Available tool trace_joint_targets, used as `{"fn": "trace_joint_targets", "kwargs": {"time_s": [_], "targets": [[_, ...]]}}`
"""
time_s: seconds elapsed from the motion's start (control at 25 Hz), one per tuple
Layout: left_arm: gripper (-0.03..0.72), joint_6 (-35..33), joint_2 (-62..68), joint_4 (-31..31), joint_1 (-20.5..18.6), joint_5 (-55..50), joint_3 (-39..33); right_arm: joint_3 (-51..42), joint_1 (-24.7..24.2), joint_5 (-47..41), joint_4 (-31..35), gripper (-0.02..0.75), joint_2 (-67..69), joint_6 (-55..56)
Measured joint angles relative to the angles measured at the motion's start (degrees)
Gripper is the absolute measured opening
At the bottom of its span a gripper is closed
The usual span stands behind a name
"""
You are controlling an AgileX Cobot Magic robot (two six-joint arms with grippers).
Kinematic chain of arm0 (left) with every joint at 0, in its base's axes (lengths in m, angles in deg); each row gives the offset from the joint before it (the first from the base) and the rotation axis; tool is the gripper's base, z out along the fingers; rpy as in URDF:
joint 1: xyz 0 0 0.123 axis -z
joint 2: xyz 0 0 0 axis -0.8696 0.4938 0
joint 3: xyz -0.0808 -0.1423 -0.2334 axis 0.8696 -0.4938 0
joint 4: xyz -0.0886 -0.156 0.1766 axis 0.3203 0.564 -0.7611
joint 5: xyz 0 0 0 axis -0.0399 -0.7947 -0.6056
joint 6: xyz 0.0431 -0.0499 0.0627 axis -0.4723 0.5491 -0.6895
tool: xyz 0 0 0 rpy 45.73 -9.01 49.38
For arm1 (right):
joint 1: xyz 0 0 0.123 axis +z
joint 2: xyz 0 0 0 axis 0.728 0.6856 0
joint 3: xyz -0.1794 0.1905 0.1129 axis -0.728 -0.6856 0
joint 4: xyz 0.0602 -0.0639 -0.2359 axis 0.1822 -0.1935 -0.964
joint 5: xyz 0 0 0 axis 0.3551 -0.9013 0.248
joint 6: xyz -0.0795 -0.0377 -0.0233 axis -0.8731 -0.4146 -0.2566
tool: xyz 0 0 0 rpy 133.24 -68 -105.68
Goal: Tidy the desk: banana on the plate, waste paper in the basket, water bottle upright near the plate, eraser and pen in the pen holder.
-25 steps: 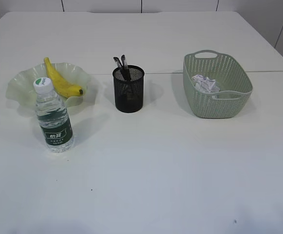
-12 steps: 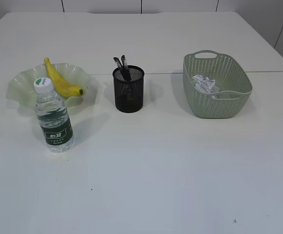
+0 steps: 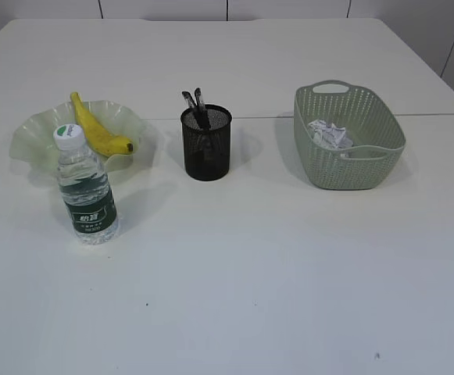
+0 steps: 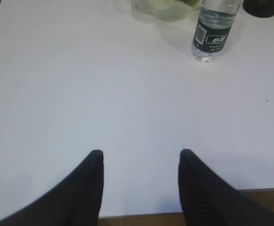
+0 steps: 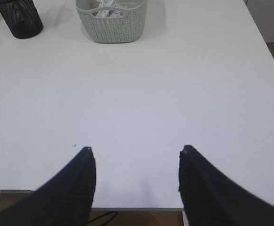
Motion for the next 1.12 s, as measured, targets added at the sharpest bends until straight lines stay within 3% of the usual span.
{"fn": "trace_joint_targets", "kwargs": {"time_s": [0.24, 1.12], "targets": [[0.36, 0.0, 0.0, -0.01, 0.0, 3.37, -2.75, -4.25, 0.0, 5.13, -0.01, 0.424, 0.0, -0.12], [0.354, 0.0, 0.0, -0.23, 0.0, 7.49, -4.58, -4.74, -0.63, 5.71, -0.01, 0.424, 0.0, -0.45]]}}
